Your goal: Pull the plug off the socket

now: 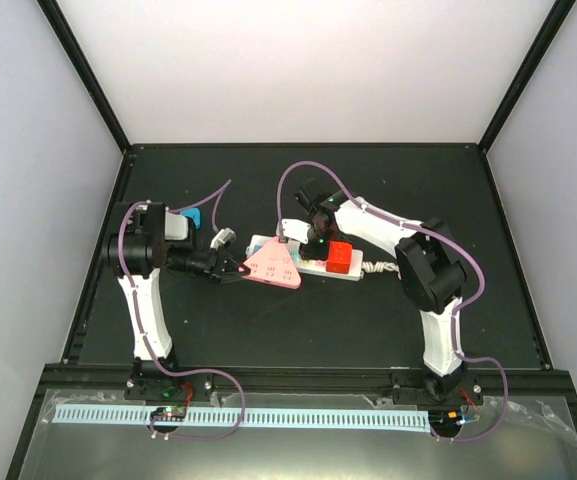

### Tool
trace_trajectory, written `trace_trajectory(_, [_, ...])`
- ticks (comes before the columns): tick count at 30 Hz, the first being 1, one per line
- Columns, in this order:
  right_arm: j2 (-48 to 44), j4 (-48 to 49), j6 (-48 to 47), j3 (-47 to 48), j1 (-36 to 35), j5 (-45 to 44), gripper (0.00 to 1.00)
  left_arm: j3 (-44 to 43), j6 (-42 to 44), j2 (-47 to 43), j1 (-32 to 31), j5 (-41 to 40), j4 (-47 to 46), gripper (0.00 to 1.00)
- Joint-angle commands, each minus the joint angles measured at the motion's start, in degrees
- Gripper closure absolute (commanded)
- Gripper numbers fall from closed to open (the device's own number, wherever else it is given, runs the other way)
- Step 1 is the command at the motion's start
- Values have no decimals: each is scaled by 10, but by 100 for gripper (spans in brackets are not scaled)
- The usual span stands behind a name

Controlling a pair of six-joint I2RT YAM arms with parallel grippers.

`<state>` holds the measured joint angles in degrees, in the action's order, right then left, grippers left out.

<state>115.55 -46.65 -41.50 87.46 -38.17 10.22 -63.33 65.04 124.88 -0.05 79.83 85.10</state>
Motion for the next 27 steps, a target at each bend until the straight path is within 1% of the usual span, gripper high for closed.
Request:
trace_trajectory(1, [22, 21, -5, 1, 2, -29, 81, 3, 80, -32, -5, 63, 38, 99])
trace_trajectory(5, [21, 22, -4, 0, 3, -27, 80, 5, 81, -39, -5, 63, 39, 98])
trace_trajectory(9, [14, 19, 4, 6, 3, -17, 77, 4, 81, -47, -6, 60, 38, 98])
trace_trajectory(12, [3, 13, 13, 15, 3, -2, 69, 2, 80, -60, -3, 60, 38, 99])
trace_trajectory(16, [-17, -2, 26, 41, 3, 23, 54, 5, 77, -85, 0, 56, 34, 99])
trace_trajectory(18, [-28, -11, 33, 59, 3, 34, 46, 11, 39, -102, 5, 52, 7, 98])
trace_trajectory(19, [-32, -16, 37, 69, 3, 41, 42, 16, 5, -113, 7, 46, -20, 98])
trace_trajectory(21, [-40, -28, 46, 90, 3, 51, 37, 30, -77, -139, 14, 33, -95, 99])
trace_trajectory(24, [-52, -41, 57, 115, 2, 64, 32, 49, -159, -189, 23, 16, -160, 98])
trace_trajectory(27, [-59, -46, 59, 125, 3, 57, 30, 67, -225, -237, 32, -2, -216, 98])
